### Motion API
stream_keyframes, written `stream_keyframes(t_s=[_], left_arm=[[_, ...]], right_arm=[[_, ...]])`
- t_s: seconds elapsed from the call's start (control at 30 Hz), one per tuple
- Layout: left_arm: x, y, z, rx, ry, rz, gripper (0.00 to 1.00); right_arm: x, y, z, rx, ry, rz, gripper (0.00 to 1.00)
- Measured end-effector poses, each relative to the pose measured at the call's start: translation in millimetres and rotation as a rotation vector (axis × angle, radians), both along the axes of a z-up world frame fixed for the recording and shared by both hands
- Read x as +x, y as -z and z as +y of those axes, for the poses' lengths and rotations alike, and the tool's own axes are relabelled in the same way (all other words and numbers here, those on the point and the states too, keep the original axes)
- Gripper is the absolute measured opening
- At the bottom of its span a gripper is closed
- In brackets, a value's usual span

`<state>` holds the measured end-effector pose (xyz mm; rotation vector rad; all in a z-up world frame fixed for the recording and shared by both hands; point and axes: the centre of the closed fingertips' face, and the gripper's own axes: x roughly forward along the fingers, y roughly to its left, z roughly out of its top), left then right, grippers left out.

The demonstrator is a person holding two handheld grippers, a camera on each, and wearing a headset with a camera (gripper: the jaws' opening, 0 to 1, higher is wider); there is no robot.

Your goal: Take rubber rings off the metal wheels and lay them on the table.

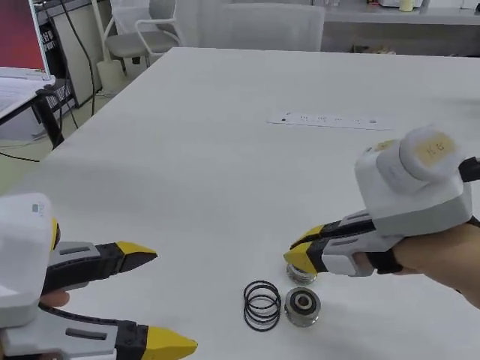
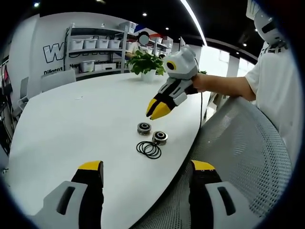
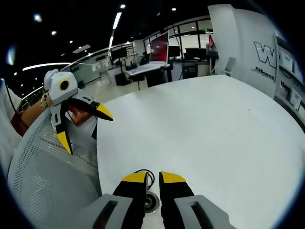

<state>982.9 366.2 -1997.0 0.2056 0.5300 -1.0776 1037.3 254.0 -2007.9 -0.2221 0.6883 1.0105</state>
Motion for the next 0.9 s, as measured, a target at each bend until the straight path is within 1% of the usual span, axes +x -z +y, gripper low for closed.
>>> stream_keyframes(t_s=[0.1, 0.17, 0.23, 0.27, 0.33, 0.47, 0.57, 0.6, 0.63, 0.7, 0.73, 0.8, 0.87, 0.9], left_arm=[[0.7, -1.7, -0.5, -0.01, -0.003, -0.005, 0.71], [0.5, -2.6, -1.4, -0.02, -0.002, -0.003, 0.73], [1.3, -3.9, -1.7, -0.026, -0.005, -0.009, 0.76], [2.0, -4.9, -1.8, -0.031, -0.006, -0.015, 0.77], [2.4, -6.3, -2.3, -0.042, -0.009, -0.017, 0.78], [3.4, -8.5, -3.1, -0.058, -0.014, -0.024, 0.82], [4.5, -9.9, -3.5, -0.065, -0.015, -0.035, 0.86], [4.9, -9.9, -3.4, -0.065, -0.017, -0.036, 0.87], [5.1, -9.9, -3.5, -0.069, -0.018, -0.035, 0.89], [4.6, -9.6, -4.0, -0.074, -0.016, -0.029, 0.89], [3.6, -8.6, -4.5, -0.076, -0.011, -0.02, 0.89], [2.6, -6.7, -4.7, -0.071, -0.004, -0.013, 0.89], [2.5, -5.4, -4.5, -0.061, 0.003, -0.017, 0.89], [2.3, -4.9, -4.6, -0.058, 0.005, -0.018, 0.89]], right_arm=[[1.4, -12.0, -2.6, 0.025, 0.016, -0.011, 0.09], [-0.3, -19.0, -4.2, 0.033, 0.014, -0.014, 0.13], [-1.1, -25.8, -6.3, 0.038, 0.017, -0.039, 0.17], [-2.8, -29.7, -9.0, 0.041, 0.022, -0.048, 0.18], [-6.5, -36.1, -14.1, 0.053, 0.031, -0.06, 0.22], [-17.0, -43.6, -26.1, 0.071, 0.039, -0.085, 0.32], [-28.1, -44.7, -35.9, 0.082, 0.04, -0.089, 0.4], [-31.4, -45.8, -40.2, 0.089, 0.047, -0.104, 0.43], [-33.8, -46.9, -44.7, 0.101, 0.06, -0.117, 0.46], [-37.5, -44.7, -51.8, 0.106, 0.082, -0.116, 0.5], [-39.6, -41.5, -57.6, 0.101, 0.1, -0.114, 0.54], [-44.1, -34.7, -67.0, 0.082, 0.121, -0.114, 0.62], [-48.2, -28.3, -76.4, 0.06, 0.145, -0.111, 0.65], [-49.8, -26.6, -79.5, 0.057, 0.154, -0.111, 0.66]])
